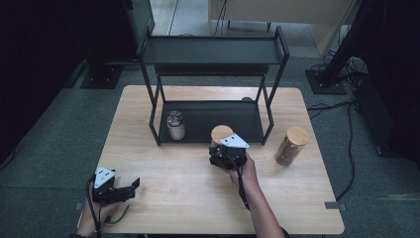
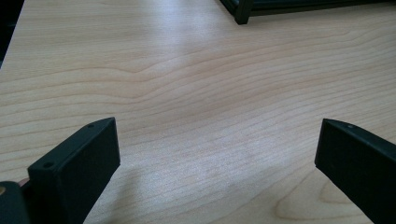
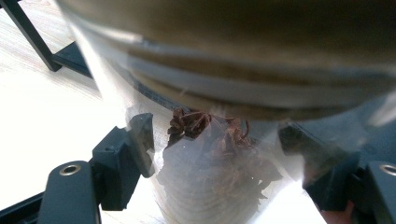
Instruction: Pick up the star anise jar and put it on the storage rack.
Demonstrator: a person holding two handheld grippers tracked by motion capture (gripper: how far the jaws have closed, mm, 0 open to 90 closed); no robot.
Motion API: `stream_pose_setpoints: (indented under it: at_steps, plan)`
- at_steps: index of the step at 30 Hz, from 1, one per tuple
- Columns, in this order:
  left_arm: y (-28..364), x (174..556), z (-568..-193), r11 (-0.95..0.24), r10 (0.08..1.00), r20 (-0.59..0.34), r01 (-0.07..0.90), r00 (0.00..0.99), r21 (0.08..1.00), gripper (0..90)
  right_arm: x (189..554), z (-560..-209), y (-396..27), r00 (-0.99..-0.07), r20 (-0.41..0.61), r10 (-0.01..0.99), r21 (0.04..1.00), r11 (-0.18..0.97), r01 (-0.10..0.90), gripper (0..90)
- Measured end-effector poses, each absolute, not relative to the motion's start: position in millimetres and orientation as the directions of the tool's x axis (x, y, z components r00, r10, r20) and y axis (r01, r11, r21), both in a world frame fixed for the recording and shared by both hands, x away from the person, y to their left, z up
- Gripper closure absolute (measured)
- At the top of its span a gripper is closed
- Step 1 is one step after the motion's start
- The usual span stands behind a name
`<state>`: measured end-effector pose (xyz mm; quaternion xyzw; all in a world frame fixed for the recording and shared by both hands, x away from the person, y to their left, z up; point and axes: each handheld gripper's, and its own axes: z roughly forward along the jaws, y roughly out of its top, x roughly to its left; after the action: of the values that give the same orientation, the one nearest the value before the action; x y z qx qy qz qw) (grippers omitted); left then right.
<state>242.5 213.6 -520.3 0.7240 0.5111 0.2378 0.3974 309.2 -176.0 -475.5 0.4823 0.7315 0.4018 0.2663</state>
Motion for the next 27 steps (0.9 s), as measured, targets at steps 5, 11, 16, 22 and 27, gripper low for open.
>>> stream_pose_setpoints:
  at_steps: [5, 11, 16, 22, 27]
  plan:
    - [213.3, 242.5, -520.4, -0.163, 0.929, -0.062, 0.553, 0.365, 0.817, 0.4, 312.2, -473.4, -174.8, -0.39, -0.001, 0.921, 0.842, 0.211, 0.496, 25.0]
    - [213.6, 242.7, -520.4, -0.164, 0.928, -0.062, 0.554, 0.367, 0.816, 0.4, 315.2, -470.5, -173.1, -0.395, 0.0, 0.919, 0.843, 0.212, 0.494, 25.0]
    - [213.5, 242.6, -520.4, -0.165, 0.928, -0.061, 0.553, 0.366, 0.817, 0.4, 317.7, -465.9, -172.1, -0.397, -0.001, 0.918, 0.846, 0.212, 0.489, 25.1]
    - [213.4, 242.7, -520.4, -0.164, 0.928, -0.062, 0.553, 0.366, 0.817, 0.4, 321.3, -461.1, -171.9, -0.397, 0.0, 0.918, 0.847, 0.21, 0.487, 25.0]
    - [213.5, 242.7, -520.4, -0.164, 0.928, -0.062, 0.554, 0.366, 0.816, 0.4, 324.3, -457.1, -171.6, -0.4, -0.003, 0.917, 0.85, 0.213, 0.482, 25.0]
